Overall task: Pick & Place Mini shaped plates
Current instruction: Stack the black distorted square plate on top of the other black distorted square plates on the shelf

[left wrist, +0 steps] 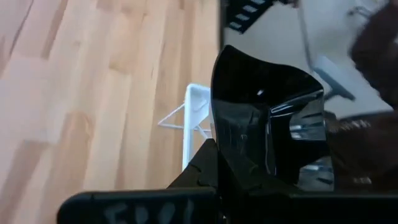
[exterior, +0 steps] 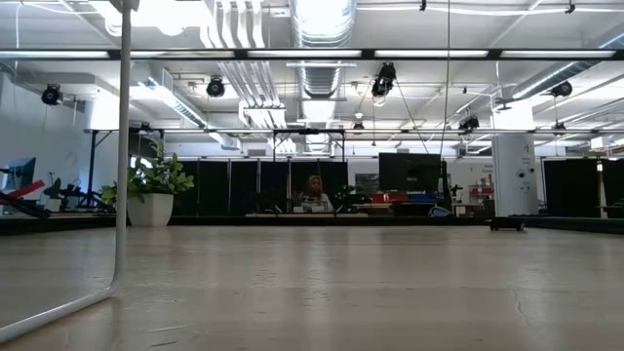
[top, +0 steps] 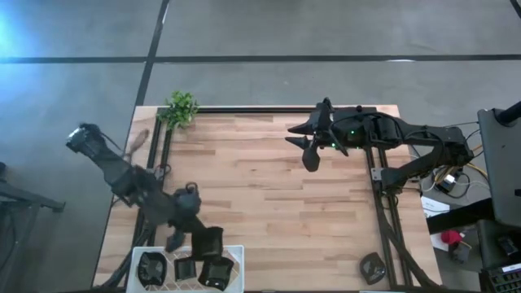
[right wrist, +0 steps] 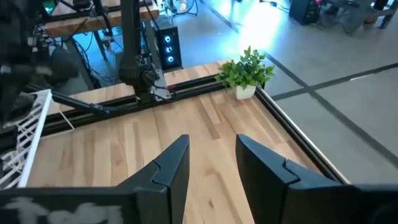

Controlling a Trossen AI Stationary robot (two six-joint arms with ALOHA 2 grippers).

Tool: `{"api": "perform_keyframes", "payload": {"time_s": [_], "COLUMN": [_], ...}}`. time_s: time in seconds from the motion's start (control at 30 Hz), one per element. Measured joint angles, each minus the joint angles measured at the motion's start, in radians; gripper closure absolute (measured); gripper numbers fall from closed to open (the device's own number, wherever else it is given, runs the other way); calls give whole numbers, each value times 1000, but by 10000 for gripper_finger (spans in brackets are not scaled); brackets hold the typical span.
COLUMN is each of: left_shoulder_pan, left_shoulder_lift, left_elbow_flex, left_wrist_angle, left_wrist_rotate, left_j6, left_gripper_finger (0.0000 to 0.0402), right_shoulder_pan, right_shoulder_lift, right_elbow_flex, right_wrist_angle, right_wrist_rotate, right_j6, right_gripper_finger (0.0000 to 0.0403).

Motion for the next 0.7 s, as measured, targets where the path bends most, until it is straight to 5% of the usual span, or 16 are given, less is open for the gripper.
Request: {"api": "perform_keyframes", "payload": {"time_s": [0.37, 0.7], "left_shoulder_pan": [-86, -107], "left_shoulder_lift": [137, 139], "left_elbow_flex": [11, 11], "left_wrist_angle": [39, 145], "left_wrist_rotate": [-83, -99], "left_j6": [-375, -443], "left_gripper_finger": [401, 401], "right_shoulder_pan": [0, 0], "right_shoulder_lift": [0, 0], "right_elbow_flex": [0, 0], "right_wrist_angle": [0, 0], "right_wrist_rotate": [0, 0], "right_j6": [13, -14], "right_gripper_finger": [284, 281]}}
